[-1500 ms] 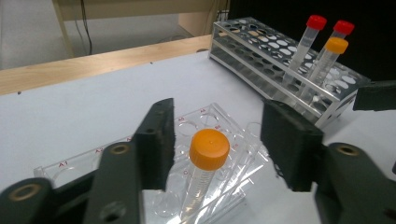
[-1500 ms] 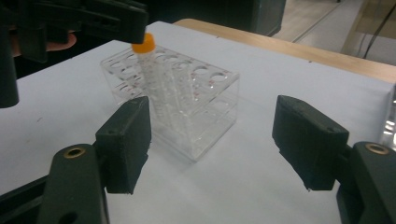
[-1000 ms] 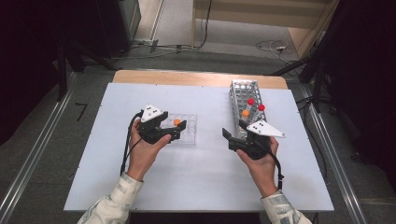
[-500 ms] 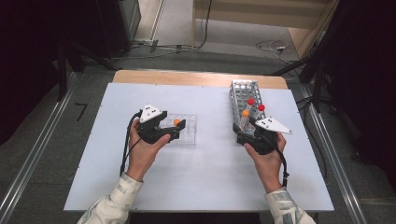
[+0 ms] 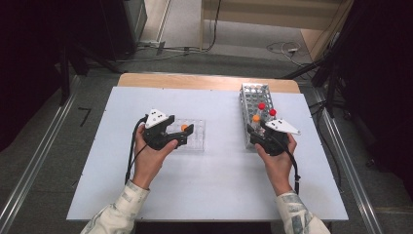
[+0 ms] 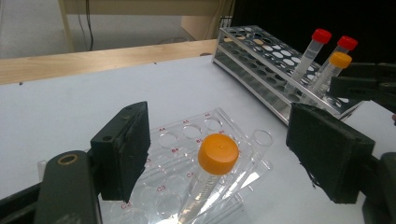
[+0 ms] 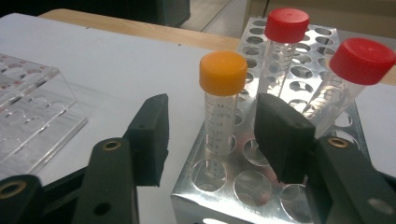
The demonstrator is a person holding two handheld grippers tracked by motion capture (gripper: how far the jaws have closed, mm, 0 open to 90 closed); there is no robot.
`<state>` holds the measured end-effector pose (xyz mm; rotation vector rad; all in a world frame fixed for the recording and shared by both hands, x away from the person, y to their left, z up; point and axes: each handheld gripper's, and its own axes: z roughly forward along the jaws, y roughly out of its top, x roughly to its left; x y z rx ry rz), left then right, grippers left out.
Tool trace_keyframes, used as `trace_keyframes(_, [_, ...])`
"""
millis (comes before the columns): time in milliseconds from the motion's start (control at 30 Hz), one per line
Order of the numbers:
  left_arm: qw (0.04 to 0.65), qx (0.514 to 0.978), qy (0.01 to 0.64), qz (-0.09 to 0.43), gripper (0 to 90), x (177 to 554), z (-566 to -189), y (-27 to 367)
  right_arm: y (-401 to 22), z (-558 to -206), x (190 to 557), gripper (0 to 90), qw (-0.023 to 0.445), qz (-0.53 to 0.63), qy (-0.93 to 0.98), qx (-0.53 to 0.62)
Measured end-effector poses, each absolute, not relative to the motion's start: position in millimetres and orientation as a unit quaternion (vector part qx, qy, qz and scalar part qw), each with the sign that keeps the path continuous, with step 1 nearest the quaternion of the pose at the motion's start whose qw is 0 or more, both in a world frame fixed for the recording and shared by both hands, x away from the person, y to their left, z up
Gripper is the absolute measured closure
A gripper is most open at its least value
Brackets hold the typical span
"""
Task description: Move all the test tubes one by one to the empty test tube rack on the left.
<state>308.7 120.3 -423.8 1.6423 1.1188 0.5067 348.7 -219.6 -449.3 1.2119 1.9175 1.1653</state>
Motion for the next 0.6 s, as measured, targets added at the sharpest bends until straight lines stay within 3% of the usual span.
trace_keyframes(600, [0.521,0.683,0.466,0.211,21.7,307,-423,121,-221,-454,361,70.7,0.295,0.427,0.724,0.454])
